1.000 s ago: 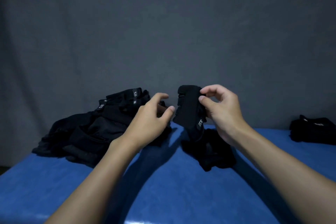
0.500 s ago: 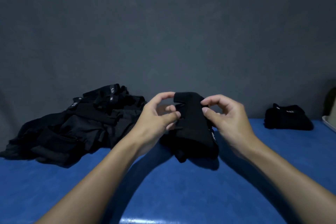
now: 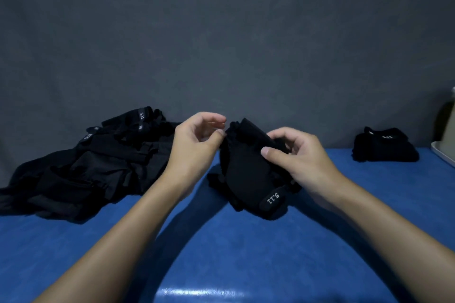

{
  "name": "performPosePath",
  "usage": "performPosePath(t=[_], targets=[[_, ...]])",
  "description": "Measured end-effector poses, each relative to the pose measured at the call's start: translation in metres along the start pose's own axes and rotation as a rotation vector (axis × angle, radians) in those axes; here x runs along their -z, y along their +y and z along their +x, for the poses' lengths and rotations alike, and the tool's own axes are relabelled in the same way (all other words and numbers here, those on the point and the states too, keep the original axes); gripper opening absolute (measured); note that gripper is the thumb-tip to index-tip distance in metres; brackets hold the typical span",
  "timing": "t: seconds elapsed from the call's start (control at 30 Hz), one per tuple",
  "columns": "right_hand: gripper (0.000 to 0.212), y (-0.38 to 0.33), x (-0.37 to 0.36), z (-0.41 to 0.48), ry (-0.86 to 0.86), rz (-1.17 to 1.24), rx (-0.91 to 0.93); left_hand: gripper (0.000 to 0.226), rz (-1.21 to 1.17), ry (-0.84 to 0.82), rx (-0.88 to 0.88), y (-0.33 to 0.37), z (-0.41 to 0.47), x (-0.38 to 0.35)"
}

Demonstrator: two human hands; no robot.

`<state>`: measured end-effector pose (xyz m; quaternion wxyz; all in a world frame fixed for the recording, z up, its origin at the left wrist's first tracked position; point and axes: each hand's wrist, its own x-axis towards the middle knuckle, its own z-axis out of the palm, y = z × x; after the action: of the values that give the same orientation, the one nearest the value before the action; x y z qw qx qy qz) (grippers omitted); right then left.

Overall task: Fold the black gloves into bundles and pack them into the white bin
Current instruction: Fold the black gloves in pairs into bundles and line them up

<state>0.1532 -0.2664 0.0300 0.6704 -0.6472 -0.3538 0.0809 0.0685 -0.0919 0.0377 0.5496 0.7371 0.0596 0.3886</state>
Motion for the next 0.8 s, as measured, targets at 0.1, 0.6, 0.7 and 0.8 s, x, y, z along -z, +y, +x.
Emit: performPosePath(t=[0.1, 0.6, 0.7, 0.8], targets=[[0.010, -0.002, 0.004, 0.001, 0.170, -0.005, 0.068, 0.024, 0.147, 0.001, -0.113, 0.007, -0.005, 0.001], [0.038, -0.009, -0.003, -0.021, -0.056, -0.298, 0.311, 0.037, -0.141, -0.286, 0.221, 0.033, -0.023, -0.019], [0.030, -0.012, 0.000, -0.022, 0.056, -0.101, 0.312, 0.035, -0.293, -0.173, 0.280, 0.037, -0.020, -0.020], [0.024, -0.006, 0.007, -0.021, 0.177, -0.107, 0.241, 0.023, -0.420, -0.121, 0.282, 0.039, -0.019, -0.021]])
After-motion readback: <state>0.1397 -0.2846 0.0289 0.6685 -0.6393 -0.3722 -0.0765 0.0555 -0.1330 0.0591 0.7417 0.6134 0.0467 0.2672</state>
